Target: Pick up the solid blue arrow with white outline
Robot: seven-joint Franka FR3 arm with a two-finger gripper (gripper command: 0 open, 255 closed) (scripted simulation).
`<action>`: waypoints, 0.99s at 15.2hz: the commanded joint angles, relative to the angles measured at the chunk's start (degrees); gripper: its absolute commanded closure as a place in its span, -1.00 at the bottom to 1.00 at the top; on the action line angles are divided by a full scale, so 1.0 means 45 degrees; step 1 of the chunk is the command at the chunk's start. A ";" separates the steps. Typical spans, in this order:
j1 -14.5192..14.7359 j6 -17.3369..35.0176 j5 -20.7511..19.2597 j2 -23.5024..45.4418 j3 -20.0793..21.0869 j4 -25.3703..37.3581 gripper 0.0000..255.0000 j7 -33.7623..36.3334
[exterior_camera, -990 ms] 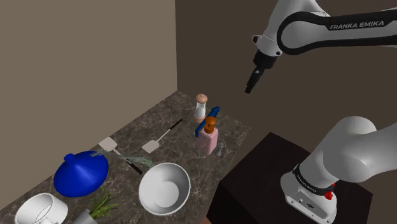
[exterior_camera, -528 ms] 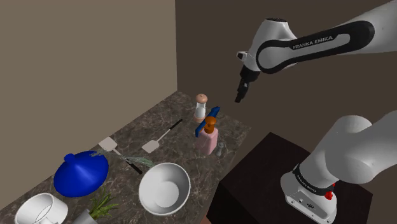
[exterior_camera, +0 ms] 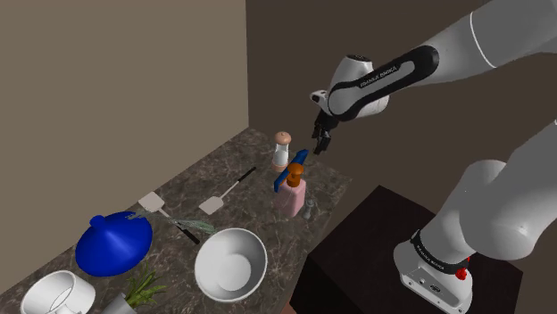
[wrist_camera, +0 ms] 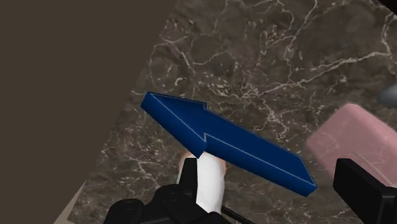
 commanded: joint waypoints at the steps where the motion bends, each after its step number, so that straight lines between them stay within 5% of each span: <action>1: 0.0346 0.0739 0.1053 0.1193 -0.0110 0.0416 -1.00 -0.1667; 7: 0.0076 0.1977 0.4198 0.4381 0.0924 0.2098 -1.00 -0.6308; 15: -0.0485 0.2936 0.5539 0.5653 0.1721 0.2324 -1.00 -0.7479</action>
